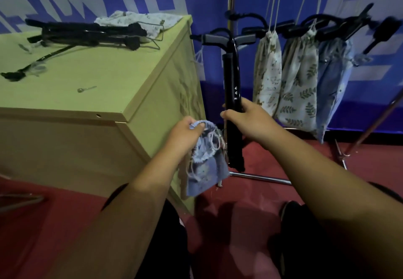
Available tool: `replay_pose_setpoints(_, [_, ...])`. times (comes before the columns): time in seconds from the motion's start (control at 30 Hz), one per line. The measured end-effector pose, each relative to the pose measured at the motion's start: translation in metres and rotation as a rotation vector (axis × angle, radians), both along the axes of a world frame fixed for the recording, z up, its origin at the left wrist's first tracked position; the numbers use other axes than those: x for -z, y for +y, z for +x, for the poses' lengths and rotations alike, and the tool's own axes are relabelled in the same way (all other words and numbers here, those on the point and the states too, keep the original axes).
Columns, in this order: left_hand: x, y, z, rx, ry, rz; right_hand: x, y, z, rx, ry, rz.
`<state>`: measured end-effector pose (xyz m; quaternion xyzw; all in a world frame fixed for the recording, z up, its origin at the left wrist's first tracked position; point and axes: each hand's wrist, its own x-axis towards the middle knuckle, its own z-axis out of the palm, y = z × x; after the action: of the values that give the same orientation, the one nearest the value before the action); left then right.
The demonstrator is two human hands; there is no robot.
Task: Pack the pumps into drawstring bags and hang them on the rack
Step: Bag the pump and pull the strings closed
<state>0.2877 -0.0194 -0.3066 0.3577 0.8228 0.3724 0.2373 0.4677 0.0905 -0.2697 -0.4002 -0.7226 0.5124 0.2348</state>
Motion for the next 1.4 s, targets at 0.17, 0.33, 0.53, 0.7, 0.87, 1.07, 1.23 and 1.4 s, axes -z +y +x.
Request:
replay_pose_setpoints(0.17, [0.037, 0.005, 0.006, 0.044, 0.157, -0.114, 0.01, 0.002, 0.003, 0.024, -0.004, 0.045])
replay_pose_setpoints(0.33, [0.05, 0.022, 0.007, 0.062, 0.124, -0.18, -0.002, 0.002, 0.004, 0.017, 0.086, 0.044])
replay_pose_setpoints(0.53, [0.052, 0.035, 0.016, 0.149, -0.071, -0.102, -0.004, 0.0, -0.004, 0.087, 0.19, 0.041])
replay_pose_setpoints(0.7, [0.052, 0.032, 0.018, 0.233, -0.19, -0.171, 0.012, 0.006, -0.012, 0.138, 0.162, 0.085])
replay_pose_setpoints(0.87, [0.05, 0.027, 0.027, 0.26, -0.365, -0.137, 0.024, 0.004, -0.018, 0.216, 0.108, 0.215])
replay_pose_setpoints(1.07, [0.037, 0.035, 0.03, 0.05, -0.445, -0.04, 0.037, -0.008, -0.023, 0.166, 0.015, 0.234])
replay_pose_setpoints(1.23, [0.029, 0.029, 0.024, -0.056, -0.667, 0.149, 0.042, -0.01, -0.022, -0.104, -0.272, 0.277])
replay_pose_setpoints(1.4, [0.048, 0.022, -0.015, -0.158, -0.781, 0.134, 0.053, -0.006, -0.013, -0.243, -0.395, 0.439])
